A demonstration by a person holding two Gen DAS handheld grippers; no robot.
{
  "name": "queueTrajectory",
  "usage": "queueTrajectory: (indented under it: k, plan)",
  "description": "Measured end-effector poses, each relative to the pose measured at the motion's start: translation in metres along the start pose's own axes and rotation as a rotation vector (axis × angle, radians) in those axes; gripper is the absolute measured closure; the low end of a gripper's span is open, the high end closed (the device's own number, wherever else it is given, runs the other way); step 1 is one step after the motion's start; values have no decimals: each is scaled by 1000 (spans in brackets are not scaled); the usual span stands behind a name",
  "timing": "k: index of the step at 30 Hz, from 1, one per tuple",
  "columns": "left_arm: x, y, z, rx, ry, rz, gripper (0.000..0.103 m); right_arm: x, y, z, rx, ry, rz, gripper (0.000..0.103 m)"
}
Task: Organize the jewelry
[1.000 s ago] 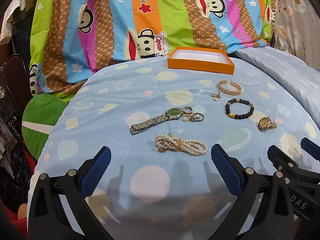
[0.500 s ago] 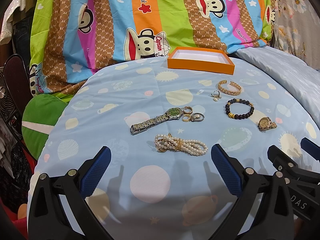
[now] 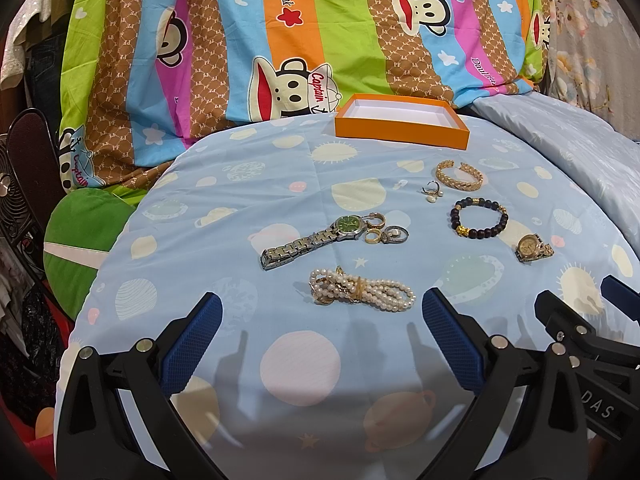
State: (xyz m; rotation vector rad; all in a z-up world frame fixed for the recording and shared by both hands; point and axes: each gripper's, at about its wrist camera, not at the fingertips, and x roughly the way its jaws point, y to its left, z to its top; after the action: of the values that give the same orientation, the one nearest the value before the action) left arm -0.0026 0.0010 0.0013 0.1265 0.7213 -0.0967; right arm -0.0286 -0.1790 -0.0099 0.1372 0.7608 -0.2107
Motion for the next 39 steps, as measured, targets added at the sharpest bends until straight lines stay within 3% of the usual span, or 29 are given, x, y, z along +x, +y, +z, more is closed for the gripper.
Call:
queueTrajectory:
  k: [11,17,24,36,39]
  plan:
    - [0,1,0,-2,6,-6,5,1,0,0,2,3,10,10]
    - [2,18,-3,-29,38,-33,5,4,-11,3,-7,39,210,10]
    - [13,45,-7,-123,99,-84,5,20,-17,23,-201,18,224,10]
    - [21,41,-7,-98,132,-117,5,57,-8,51,-437,61,363,11]
    - [22,41,-6,-99,141,-122,5,65,-8,53,-444,99,395,22]
